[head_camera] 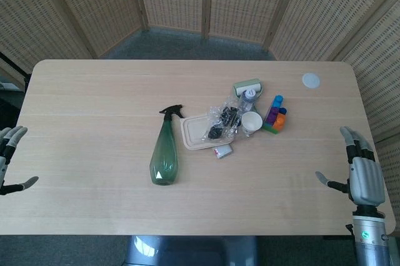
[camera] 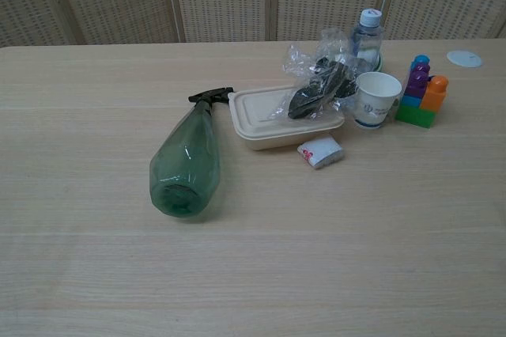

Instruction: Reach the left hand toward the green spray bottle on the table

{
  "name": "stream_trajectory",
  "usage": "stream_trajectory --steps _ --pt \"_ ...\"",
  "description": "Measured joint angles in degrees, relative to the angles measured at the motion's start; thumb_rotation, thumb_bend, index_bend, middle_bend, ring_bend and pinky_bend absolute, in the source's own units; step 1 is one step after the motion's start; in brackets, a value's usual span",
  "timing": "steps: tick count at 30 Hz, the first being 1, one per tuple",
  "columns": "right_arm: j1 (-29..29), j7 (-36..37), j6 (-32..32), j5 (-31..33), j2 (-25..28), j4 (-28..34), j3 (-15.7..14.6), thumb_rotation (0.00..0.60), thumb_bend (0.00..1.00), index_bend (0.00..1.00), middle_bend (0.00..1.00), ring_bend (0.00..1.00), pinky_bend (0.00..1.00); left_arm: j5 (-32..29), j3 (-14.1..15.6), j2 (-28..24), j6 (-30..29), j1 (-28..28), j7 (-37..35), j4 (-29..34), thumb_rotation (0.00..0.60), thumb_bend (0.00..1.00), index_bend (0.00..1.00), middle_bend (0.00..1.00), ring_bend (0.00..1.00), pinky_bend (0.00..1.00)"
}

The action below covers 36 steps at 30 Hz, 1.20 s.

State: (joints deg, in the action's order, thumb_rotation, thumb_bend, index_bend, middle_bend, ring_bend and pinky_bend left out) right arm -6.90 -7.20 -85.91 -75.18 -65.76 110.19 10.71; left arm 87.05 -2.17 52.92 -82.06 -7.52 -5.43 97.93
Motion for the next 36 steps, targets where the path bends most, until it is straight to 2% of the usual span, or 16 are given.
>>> stream_trajectory --steps 9,15,18,22,31,36 --pt "0.0 1.1 0.3 0.2 0.7 0.3 0.1 0.6 0.0 0.0 0.0 0.0 0.0 0.9 0.6 1.4 1.1 -0.6 -2.3 -3.2 0.6 0.0 0.0 0.0 0.0 0.0" --pt "0.1 1.5 0.2 1.9 0.8 0.3 0.9 0.6 0.0 0.0 0.0 0.0 0.0 4.0 0.2 4.0 3.1 -3.9 -6.1 -11.0 0.6 0.0 0.0 0.0 0.0 0.0" --pt "-0.1 1.4 0.3 3.2 0.7 0.2 1.6 0.6 0.0 0.0 0.0 0.0 0.0 6.9 0.0 5.7 5.5 -7.9 -8.9 -17.4 0.6 0.0 0.0 0.0 0.0 0.0" --pt "-0.6 1.1 0.7 4.8 0.4 0.1 2.3 0.6 0.0 0.0 0.0 0.0 0.0 11.1 -0.2 8.9 11.2 -15.9 -12.7 -26.2 0.6 0.0 0.0 0.0 0.0 0.0" --pt "-1.1 2.1 2.2 7.6 0.3 -0.8 3.2 0.6 0.0 0.0 0.0 0.0 0.0 16.5 0.2 18.4 27.6 -33.2 -13.1 -34.5 0.6 0.0 0.0 0.0 0.0 0.0" --pt "-1.0 4.3 2.9 8.1 1.1 -1.1 3.6 0.6 0.0 0.0 0.0 0.0 0.0 17.0 0.0 23.9 32.3 -39.4 -10.9 -37.4 0.6 0.0 0.0 0.0 0.0 0.0"
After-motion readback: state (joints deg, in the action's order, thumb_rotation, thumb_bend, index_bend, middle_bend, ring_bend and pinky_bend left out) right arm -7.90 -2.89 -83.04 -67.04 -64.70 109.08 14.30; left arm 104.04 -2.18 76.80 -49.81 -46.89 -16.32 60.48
